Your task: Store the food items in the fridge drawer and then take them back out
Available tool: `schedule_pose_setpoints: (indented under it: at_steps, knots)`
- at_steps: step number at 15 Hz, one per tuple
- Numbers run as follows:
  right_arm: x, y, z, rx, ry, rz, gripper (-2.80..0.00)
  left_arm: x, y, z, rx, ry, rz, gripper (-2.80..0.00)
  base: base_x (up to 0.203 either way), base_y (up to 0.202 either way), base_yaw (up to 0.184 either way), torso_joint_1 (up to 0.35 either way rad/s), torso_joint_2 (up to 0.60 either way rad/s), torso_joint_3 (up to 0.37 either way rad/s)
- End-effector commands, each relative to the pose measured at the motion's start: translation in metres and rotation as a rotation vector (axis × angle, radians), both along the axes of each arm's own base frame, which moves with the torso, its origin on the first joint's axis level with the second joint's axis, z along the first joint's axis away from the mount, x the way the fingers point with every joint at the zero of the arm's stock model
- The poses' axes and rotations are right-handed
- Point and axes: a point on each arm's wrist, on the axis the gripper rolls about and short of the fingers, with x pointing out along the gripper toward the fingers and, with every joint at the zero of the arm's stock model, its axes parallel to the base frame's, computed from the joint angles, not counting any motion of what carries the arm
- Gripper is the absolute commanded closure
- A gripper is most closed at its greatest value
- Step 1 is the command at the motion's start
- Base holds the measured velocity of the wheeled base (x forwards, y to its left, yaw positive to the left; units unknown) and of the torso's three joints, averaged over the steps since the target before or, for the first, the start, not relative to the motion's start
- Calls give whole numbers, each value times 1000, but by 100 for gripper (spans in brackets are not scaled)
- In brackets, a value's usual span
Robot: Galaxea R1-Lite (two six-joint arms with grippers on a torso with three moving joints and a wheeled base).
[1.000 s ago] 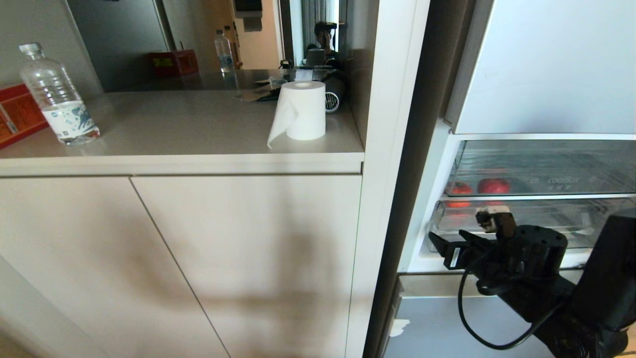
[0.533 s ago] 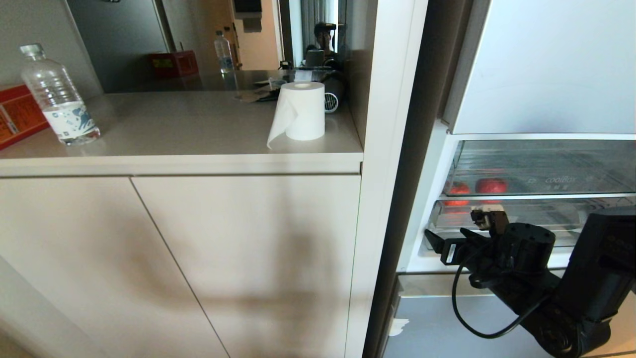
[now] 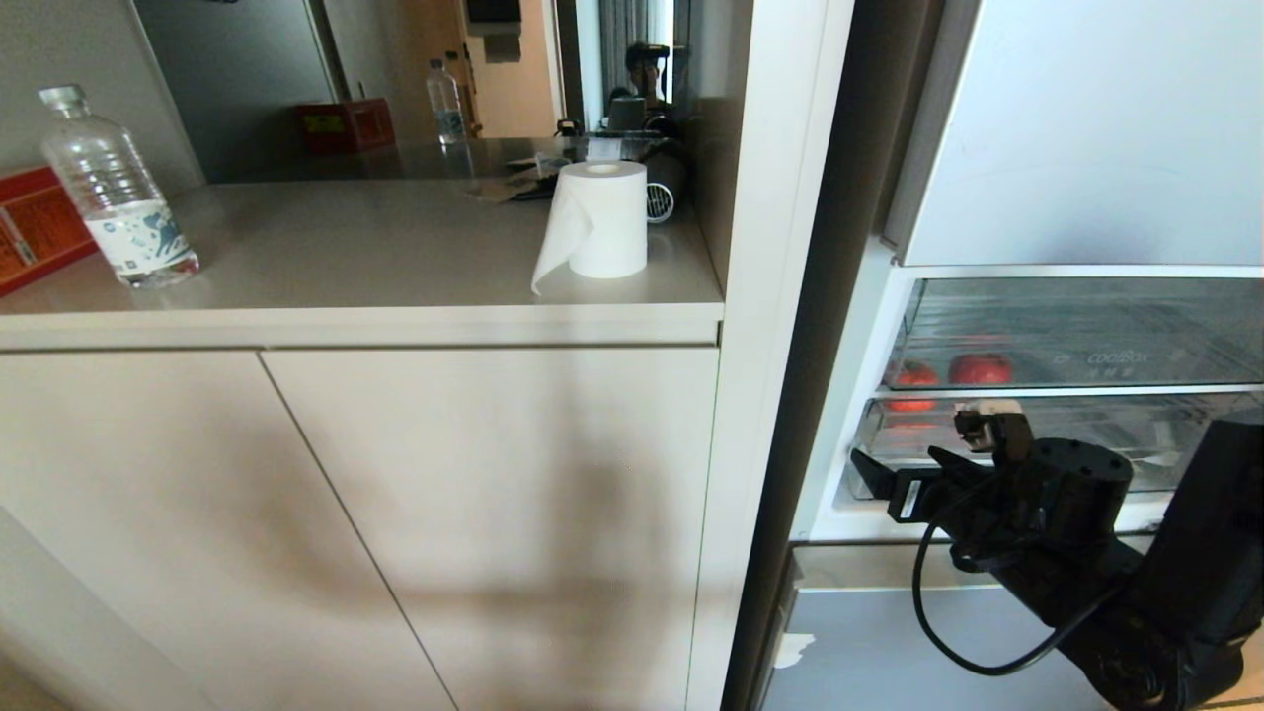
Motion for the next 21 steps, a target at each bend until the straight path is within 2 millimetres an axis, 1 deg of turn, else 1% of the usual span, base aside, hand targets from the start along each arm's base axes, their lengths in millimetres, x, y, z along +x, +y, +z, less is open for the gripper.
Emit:
schedule_pose_setpoints:
  at_steps: [1, 7, 9, 11, 19, 20, 21]
  knots:
    - [-3, -1, 9, 8, -30, -3, -280, 0, 0, 0, 0, 1, 0, 0, 0, 0, 0, 0, 0, 0]
    - [2, 0, 6, 6, -27, -6, -280, 0, 0, 0, 0, 1, 0, 0, 0, 0, 0, 0, 0, 0]
    - [8, 2, -3, 2, -11, -6, -280, 0, 0, 0, 0, 1, 0, 0, 0, 0, 0, 0, 0, 0]
    - [16, 4, -5, 6, -20, -6, -280, 0, 0, 0, 0, 1, 0, 0, 0, 0, 0, 0, 0, 0]
    - [17, 4, -4, 6, -26, -9, -280, 0, 0, 0, 0, 1, 0, 0, 0, 0, 0, 0, 0, 0]
    - [17, 6, -4, 6, -26, -2, 0, 0, 0, 0, 0, 1, 0, 0, 0, 0, 0, 0, 0, 0]
    - [17, 8, -4, 4, -27, 5, 0, 0, 0, 0, 0, 1, 0, 0, 0, 0, 0, 0, 0, 0]
